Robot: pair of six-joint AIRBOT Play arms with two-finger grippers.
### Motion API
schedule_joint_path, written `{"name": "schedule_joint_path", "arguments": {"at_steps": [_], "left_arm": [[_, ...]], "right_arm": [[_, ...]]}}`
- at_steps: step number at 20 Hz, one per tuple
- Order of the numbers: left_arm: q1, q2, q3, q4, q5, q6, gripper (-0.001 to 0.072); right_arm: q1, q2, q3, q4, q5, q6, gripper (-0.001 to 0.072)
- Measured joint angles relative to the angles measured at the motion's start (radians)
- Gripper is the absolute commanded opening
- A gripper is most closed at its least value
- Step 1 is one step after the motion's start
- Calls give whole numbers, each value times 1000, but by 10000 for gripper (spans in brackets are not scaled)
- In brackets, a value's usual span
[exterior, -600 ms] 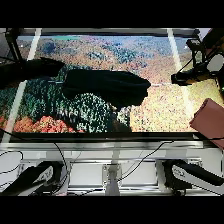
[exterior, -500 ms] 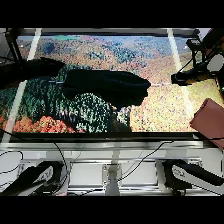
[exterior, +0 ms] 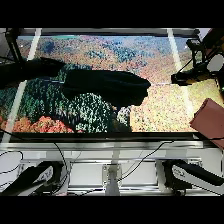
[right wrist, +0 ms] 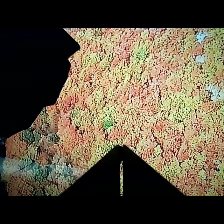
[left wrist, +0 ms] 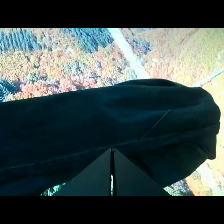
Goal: Fold the clothes and pants, and hang the long-sleeved shirts on hangers.
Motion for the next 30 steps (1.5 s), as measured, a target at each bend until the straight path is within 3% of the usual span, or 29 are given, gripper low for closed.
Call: {"name": "schedule_joint_path", "arguments": {"at_steps": [2, 5, 6, 9, 10, 13, 14, 15, 16, 17, 23, 29, 30], "left_arm": [[0, -7, 0, 55, -2, -28, 38], [1, -31, -13, 267, -18, -151, 39], [4, -42, -25, 336, -23, -189, 72], [11, -92, -88, 470, -30, -263, 495], [12, -113, -108, 491, -30, -278, 563], [14, -196, -148, 523, -31, -355, 563], [14, -224, -154, 523, -31, -379, 563], [14, -253, -159, 510, -31, -402, 563], [15, -280, -163, 489, -29, -422, 564], [15, -308, -166, 462, -23, -439, 564], [12, -418, -172, 297, 124, -605, 564], [8, -470, -172, 253, 317, -777, 558], [7, -484, -172, 251, 334, -790, 530]], "right_arm": [[0, 0, 0, 0, 0, 0, 52], [0, 0, 0, 3, 0, 0, 52], [0, 0, 0, 9, -2, 0, 52], [0, 0, 0, 51, -14, 0, 54], [0, 0, 0, 70, -23, 0, 54], [0, 0, 0, 116, -40, 0, 54], [1, 0, 0, 127, -46, 0, 93], [1, 0, 0, 135, -50, 0, 254], [1, 0, 0, 141, -57, 0, 502], [1, 0, 0, 145, -63, 0, 621], [1, 0, 0, 158, -95, 2, 616], [1, 0, 0, 160, -103, 5, 612], [1, 0, -2, 161, -105, 6, 594]]}}
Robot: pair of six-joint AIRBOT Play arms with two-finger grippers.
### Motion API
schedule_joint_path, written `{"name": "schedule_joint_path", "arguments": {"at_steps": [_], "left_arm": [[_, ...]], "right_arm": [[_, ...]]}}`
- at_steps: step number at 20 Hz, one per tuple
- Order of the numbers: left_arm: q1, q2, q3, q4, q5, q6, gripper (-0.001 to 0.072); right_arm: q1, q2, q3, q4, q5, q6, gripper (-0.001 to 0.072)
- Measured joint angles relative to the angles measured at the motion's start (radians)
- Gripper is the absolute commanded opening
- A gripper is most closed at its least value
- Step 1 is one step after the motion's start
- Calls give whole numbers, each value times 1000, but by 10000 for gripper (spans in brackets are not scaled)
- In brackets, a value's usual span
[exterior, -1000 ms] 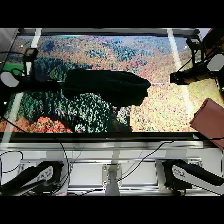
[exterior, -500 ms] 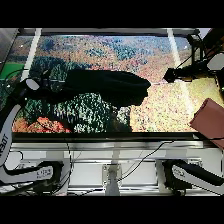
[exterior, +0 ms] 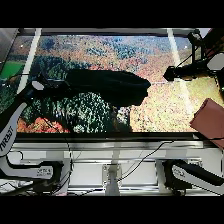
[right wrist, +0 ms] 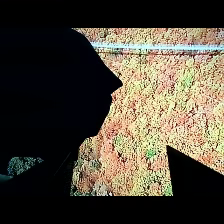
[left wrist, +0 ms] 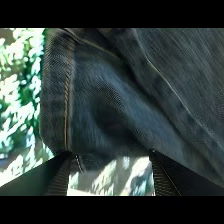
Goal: Fold the clothes and pants, and hang the long-sleeved shirts on hangers.
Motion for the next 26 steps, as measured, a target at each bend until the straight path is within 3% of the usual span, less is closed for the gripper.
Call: {"name": "schedule_joint_path", "arguments": {"at_steps": [2, 4, 8, 12, 13, 15, 22, 23, 24, 25, 26], "left_arm": [[-2, -29, 0, -4, 30, -19, 342], [-3, -48, 0, -5, 57, -26, 59], [-4, -63, 3, -10, 97, 6, 37], [-4, -55, 30, -6, 108, 79, 37], [-4, -47, 42, -6, 111, 89, 37], [-4, -27, 61, -6, 112, 113, 37], [-7, 13, 85, -5, 111, 167, 38], [-7, 15, 86, -5, 110, 171, 37], [-7, 16, 86, -5, 109, 172, 38], [-7, 17, 87, -5, 109, 174, 37], [-7, 18, 87, -5, 108, 175, 38]], "right_arm": [[0, 0, -23, 0, -1, 1, 486], [0, 0, -78, 1, -6, 2, 475], [0, 0, -267, 58, -108, 1, 381], [0, -18, -435, 196, -296, -10, 383], [0, -35, -454, 232, -322, -23, 405], [0, -83, -479, 328, -344, -78, 543], [33, -280, -475, 735, -373, -296, 540], [48, -308, -451, 770, -385, -309, 449], [63, -335, -421, 790, -390, -317, 304], [81, -362, -385, 808, -396, -324, 94], [96, -382, -351, 814, -404, -328, 52]]}}
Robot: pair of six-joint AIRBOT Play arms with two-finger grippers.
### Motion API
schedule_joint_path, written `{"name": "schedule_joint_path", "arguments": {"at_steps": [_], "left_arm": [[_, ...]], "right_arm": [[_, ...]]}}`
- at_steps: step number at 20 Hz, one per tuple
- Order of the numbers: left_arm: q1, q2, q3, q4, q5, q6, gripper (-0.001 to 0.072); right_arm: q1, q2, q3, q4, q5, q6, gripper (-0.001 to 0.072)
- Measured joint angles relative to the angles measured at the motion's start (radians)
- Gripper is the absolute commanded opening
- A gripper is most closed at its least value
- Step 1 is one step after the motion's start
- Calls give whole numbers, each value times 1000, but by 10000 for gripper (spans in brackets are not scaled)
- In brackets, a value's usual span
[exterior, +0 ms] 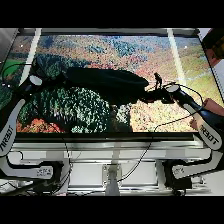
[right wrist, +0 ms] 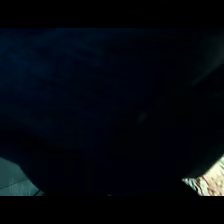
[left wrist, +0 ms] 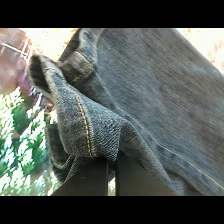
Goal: Fold the clothes and pants, and hang the long-sleeved shirts on hangers.
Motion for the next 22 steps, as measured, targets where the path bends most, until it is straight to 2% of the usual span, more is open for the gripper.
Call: {"name": "schedule_joint_path", "arguments": {"at_steps": [5, 10, 15, 18, 22], "left_arm": [[6, 39, 17, 2, -1, 13, 37], [26, 150, 112, 4, 6, 128, 37], [55, 301, 158, 41, 39, 203, 37], [70, 394, 165, 93, 50, 218, 37], [84, 506, 167, 181, 54, 225, 37]], "right_arm": [[5, -18, 192, -80, 27, -1, 51], [-108, 107, 447, -339, 138, 95, 49], [-167, 222, 773, -556, 211, 128, 48], [-178, 253, 920, -619, 290, 136, 49], [-182, 286, 987, -666, 447, 139, 50]]}}
